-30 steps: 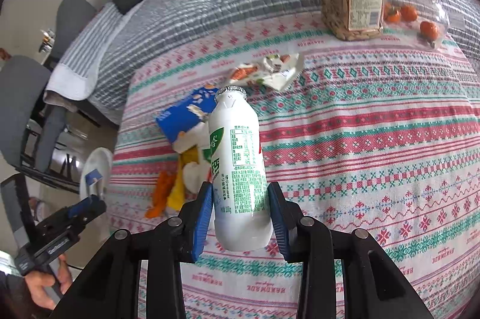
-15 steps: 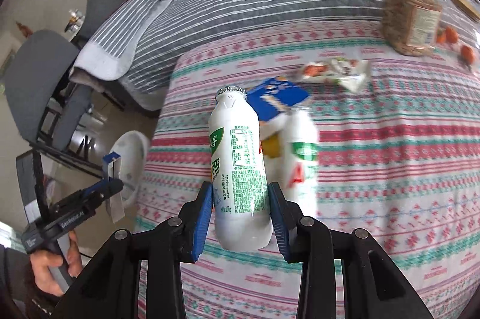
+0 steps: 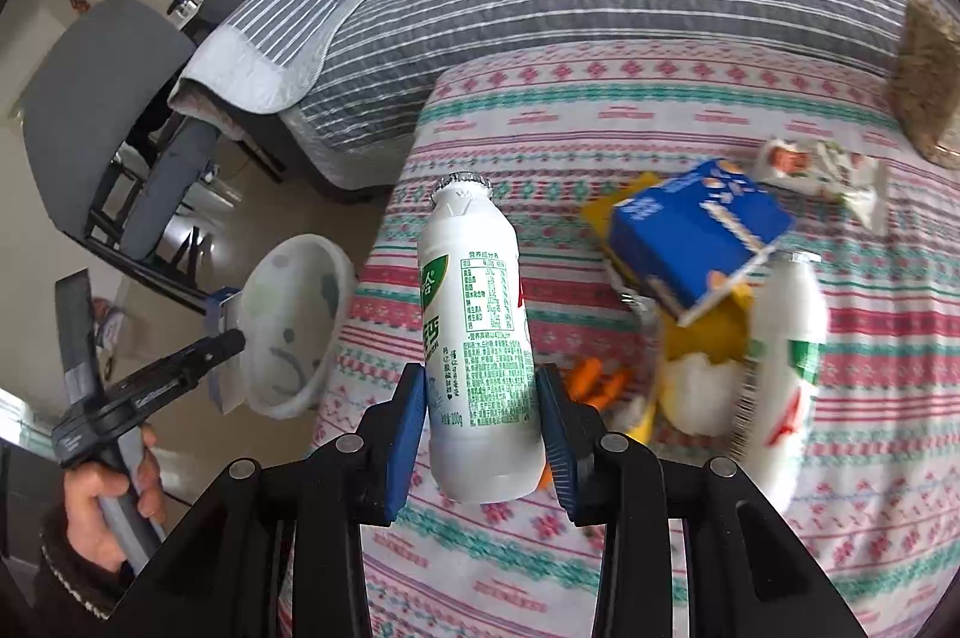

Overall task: Collect trash
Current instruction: 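Lift the blue box with the left tool while the right tool grasps a white yogurt bottle, then drop the blue box into the bin with the left tool while the right tool drops the bottle, then grasp the second white yogurt bottle with the right tool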

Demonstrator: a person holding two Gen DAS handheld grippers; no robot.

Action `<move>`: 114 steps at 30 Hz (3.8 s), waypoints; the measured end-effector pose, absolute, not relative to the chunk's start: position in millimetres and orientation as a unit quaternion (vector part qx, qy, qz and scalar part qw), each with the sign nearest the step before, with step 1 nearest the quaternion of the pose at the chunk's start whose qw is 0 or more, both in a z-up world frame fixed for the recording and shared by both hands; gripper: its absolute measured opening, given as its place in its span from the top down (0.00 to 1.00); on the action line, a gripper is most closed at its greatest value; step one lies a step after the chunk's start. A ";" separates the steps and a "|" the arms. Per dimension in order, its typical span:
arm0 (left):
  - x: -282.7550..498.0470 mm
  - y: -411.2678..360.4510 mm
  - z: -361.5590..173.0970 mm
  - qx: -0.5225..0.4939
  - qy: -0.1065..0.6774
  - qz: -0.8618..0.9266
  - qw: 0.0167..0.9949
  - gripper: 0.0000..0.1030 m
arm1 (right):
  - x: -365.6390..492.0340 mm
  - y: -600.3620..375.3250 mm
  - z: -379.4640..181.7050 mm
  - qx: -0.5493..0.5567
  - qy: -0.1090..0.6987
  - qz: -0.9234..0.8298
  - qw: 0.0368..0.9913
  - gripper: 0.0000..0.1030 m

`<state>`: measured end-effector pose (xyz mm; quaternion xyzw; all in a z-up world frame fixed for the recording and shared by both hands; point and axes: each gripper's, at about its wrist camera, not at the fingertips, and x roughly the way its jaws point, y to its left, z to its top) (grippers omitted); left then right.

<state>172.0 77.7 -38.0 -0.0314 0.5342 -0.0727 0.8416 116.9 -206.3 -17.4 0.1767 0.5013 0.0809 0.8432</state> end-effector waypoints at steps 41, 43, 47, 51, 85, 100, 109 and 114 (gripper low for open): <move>129.7 181.7 -30.9 -0.017 0.512 0.068 0.856 0.03 | 189.2 -24.3 -59.1 0.103 0.549 0.160 0.814 0.63; 128.8 188.1 -31.7 -0.019 0.513 0.070 0.856 0.03 | 197.0 -16.0 -68.9 0.101 0.558 0.157 0.809 0.63; 130.5 196.3 -33.4 -0.016 0.513 0.072 0.855 0.03 | 210.0 -2.4 -85.5 0.097 0.571 0.150 0.801 0.63; 131.3 200.4 -35.0 -0.015 0.515 0.071 0.854 0.03 | 215.2 10.0 -94.7 0.088 0.574 0.150 0.800 0.64; 125.8 92.0 -22.7 0.024 0.519 -0.030 0.854 0.03 | 83.9 -223.2 5.8 0.089 0.492 -0.014 0.866 0.25; 133.9 10.1 -23.7 0.040 0.531 -0.077 0.843 0.03 | 98.9 -296.0 -46.9 0.168 0.541 -0.063 0.822 0.52; 135.5 -38.7 -32.6 0.045 0.541 -0.116 0.832 0.03 | 88.2 -299.8 -38.0 0.156 0.536 -0.051 0.828 0.64; 135.5 -69.3 -37.7 0.049 0.544 -0.148 0.824 0.03 | 73.3 -314.4 -25.7 0.162 0.523 -0.059 0.835 0.64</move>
